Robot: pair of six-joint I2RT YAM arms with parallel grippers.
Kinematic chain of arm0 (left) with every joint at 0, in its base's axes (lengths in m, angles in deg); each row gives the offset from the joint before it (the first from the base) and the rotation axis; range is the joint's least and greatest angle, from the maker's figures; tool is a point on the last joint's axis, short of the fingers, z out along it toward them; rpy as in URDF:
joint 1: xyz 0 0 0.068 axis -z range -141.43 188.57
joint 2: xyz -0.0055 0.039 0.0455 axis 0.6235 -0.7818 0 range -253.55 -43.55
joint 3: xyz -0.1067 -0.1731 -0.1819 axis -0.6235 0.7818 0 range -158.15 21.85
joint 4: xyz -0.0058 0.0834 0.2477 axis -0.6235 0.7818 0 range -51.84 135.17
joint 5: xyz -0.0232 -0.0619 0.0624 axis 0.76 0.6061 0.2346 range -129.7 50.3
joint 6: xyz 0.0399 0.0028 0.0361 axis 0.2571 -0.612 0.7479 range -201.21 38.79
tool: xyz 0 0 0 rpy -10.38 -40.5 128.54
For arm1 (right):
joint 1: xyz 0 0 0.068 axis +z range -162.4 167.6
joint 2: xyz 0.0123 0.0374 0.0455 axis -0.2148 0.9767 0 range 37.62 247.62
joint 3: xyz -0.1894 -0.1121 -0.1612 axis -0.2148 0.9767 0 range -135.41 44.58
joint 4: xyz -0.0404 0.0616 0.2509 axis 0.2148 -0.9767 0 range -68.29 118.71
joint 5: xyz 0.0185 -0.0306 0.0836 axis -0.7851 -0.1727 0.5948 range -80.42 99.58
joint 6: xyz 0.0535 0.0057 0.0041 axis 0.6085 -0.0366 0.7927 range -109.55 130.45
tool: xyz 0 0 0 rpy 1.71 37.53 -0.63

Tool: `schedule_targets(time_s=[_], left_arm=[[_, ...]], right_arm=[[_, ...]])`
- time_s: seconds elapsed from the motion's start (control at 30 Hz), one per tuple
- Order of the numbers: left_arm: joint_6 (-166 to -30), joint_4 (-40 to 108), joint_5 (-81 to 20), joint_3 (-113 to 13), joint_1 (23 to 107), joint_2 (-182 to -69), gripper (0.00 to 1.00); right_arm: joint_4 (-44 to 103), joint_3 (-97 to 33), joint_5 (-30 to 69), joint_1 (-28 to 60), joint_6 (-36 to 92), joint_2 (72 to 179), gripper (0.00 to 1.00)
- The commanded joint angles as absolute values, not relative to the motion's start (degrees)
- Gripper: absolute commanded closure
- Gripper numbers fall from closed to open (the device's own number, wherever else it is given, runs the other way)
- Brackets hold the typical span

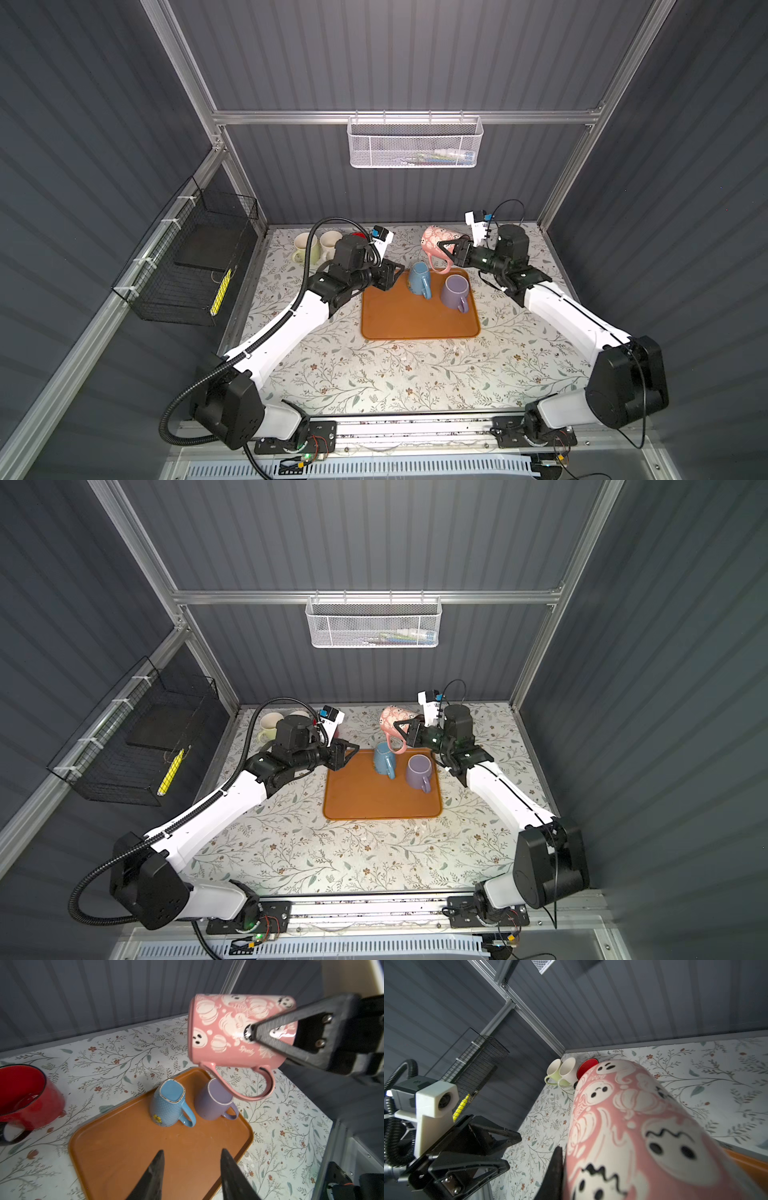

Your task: Turn the mug right side up

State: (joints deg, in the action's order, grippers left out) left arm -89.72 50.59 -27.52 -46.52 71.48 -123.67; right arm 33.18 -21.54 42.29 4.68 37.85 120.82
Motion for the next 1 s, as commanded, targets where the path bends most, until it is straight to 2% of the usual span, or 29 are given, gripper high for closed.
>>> schedule_targets(time_s=[0.0,0.13,0.23,0.4,0.83,0.97], left_arm=[[-86.4,55.0,-32.4,-48.3,71.4,-122.0,0.56],[-84.9,57.3,-37.6,-47.9,72.6,-122.3,0.57],[-84.2,59.3,-43.0,-47.5,73.6,-122.7,0.57],[-84.5,59.5,-45.7,-46.1,74.0,-122.1,0.57],[-86.8,57.5,-45.6,-42.1,76.3,-121.2,0.59],[-87.3,57.1,-45.6,-41.5,77.0,-121.4,0.59]], right_arm=[[19.4,-29.3,39.9,2.8,29.6,121.8,1.0],[7.2,-37.7,36.3,1.3,25.5,125.6,1.0],[-1.4,-44.3,29.6,1.0,23.3,128.4,1.0],[-12.1,-54.1,20.8,-0.5,20.8,134.1,1.0],[-27.7,-72.8,17.1,-4.2,15.4,151.1,1.0],[-30.9,-77.6,18.7,-5.4,14.5,155.2,1.0]])
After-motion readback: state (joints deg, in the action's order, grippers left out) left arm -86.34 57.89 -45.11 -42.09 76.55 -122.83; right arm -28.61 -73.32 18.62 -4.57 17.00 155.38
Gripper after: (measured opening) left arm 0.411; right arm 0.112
